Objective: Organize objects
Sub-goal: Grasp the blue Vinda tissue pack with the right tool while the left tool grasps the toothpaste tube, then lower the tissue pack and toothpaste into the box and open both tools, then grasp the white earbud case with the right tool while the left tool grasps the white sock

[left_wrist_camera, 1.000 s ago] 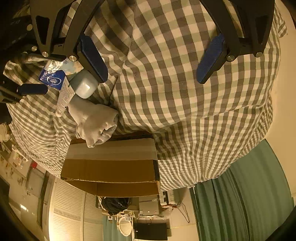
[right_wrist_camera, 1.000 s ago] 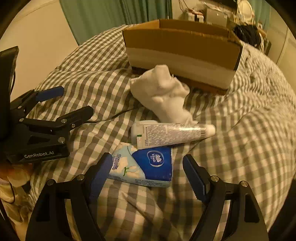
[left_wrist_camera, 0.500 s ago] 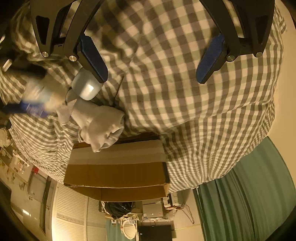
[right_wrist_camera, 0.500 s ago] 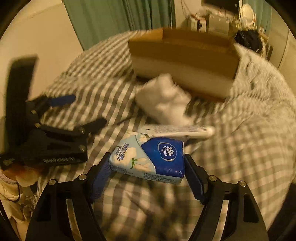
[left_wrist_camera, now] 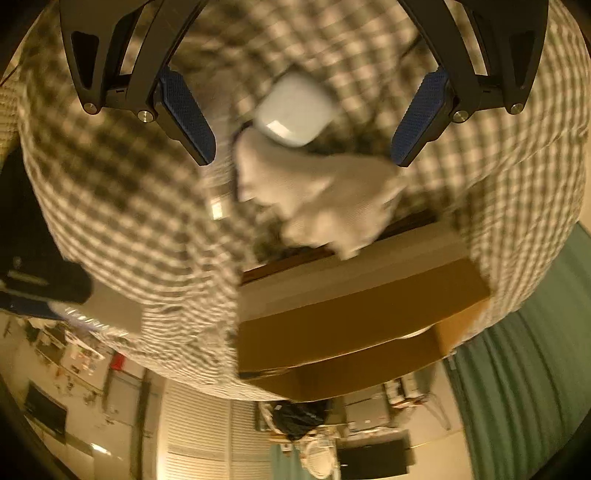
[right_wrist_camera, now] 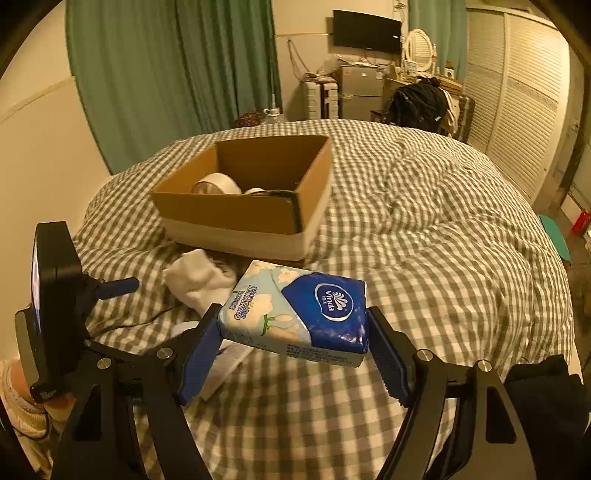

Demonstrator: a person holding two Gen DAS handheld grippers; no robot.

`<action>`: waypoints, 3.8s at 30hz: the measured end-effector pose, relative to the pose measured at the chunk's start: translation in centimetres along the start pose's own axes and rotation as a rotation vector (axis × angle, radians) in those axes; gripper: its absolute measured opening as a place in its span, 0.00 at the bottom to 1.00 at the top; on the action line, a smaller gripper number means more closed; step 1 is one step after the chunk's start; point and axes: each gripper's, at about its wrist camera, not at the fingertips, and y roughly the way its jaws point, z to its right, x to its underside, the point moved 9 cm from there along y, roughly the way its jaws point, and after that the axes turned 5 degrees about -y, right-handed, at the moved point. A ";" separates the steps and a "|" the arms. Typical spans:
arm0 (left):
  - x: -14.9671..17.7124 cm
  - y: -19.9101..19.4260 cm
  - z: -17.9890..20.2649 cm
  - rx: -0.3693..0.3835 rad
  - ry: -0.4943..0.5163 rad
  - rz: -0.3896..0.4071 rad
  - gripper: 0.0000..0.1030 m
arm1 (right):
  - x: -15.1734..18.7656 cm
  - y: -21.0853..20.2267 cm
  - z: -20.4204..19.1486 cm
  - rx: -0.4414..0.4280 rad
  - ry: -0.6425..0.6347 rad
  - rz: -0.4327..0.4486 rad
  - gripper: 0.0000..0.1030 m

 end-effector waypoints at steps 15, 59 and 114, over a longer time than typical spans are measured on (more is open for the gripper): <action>1.3 5.9 4.1 0.201 -0.007 -0.186 0.24 | 1.5 1.6 1.8 0.000 0.045 -0.025 0.73; -19.6 -4.0 -12.5 -0.073 -0.112 0.316 0.23 | -18.7 3.7 -4.3 0.018 -0.169 0.196 0.73; -12.8 -16.6 -9.8 -0.164 -0.116 0.387 0.94 | -14.9 -9.9 -5.3 0.023 -0.134 0.346 0.87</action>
